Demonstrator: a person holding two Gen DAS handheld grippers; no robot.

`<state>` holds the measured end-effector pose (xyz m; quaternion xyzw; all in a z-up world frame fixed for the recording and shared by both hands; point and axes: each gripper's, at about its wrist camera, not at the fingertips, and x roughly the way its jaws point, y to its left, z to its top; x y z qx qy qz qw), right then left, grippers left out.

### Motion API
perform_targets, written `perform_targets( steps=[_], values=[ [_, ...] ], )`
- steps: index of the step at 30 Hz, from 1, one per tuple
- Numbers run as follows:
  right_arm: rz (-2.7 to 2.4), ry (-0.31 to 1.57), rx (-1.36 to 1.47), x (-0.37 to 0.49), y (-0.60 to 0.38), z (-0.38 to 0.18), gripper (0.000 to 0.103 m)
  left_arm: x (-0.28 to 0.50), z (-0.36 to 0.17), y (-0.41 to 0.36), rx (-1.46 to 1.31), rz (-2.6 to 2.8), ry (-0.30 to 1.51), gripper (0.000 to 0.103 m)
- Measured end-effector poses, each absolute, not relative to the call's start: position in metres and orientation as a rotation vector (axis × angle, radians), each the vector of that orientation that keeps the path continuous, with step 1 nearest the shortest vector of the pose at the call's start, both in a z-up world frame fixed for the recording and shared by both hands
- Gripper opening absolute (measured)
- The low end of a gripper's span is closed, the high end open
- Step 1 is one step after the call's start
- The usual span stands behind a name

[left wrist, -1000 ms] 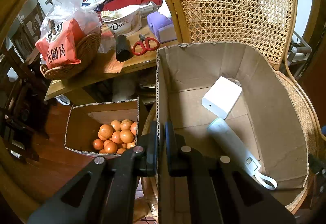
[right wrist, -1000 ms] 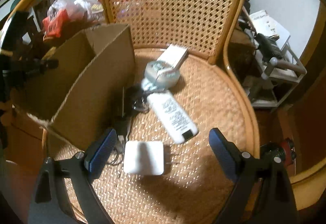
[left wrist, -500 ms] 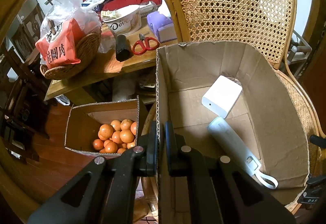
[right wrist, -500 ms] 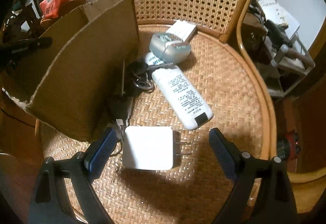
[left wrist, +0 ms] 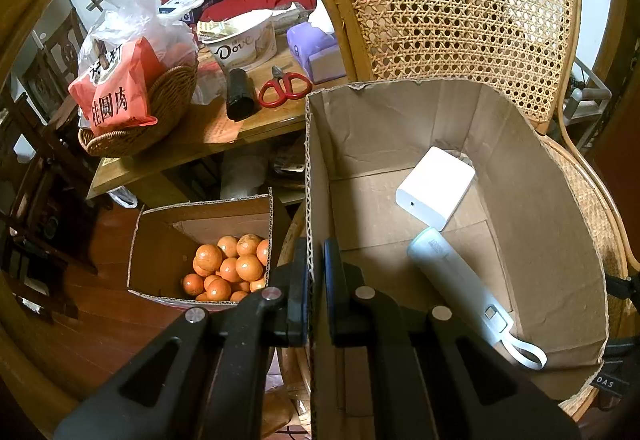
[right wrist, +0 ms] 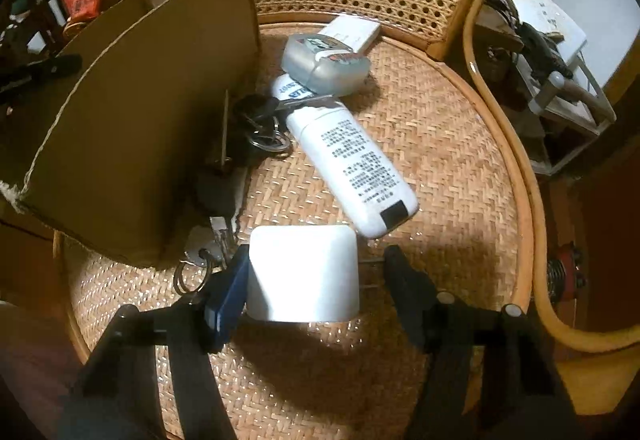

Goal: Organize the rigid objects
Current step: 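Lift the white adapter with the right gripper and carry it over the box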

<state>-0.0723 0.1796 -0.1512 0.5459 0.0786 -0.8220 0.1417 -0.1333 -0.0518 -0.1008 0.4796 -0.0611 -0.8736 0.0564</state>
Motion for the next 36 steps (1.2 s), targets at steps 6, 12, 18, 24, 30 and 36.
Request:
perform_targets(
  steps=[6,12,18,24,30,36],
  values=[
    [-2.427,0.162,1.524,-0.071,0.184,-0.136,0.070,-0.133,-0.101,-0.051,1.457,-2.652,-0.184,0.006],
    [-2.551,0.093,1.400,-0.071,0.189,-0.107,0.070,-0.132,-0.101,-0.051,1.455,-2.651,-0.182,0.006],
    [-2.617,0.034,1.206,-0.072,0.187,-0.077,0.070,-0.132,-0.101,-0.052,1.457,-2.652,-0.181,0.006],
    [-2.627,-0.071,1.026,-0.066,0.180,-0.045,0.070,-0.131,-0.100,-0.050,1.446,-2.657,-0.186,0.006],
    [-2.601,-0.103,0.887,-0.057,0.164,-0.025,0.070,-0.130,-0.099,-0.049,1.442,-2.662,-0.204,0.006],
    [-2.548,-0.037,0.873,-0.051,0.139,-0.028,0.070,-0.130,-0.100,-0.050,1.447,-2.663,-0.182,0.006]
  ],
)
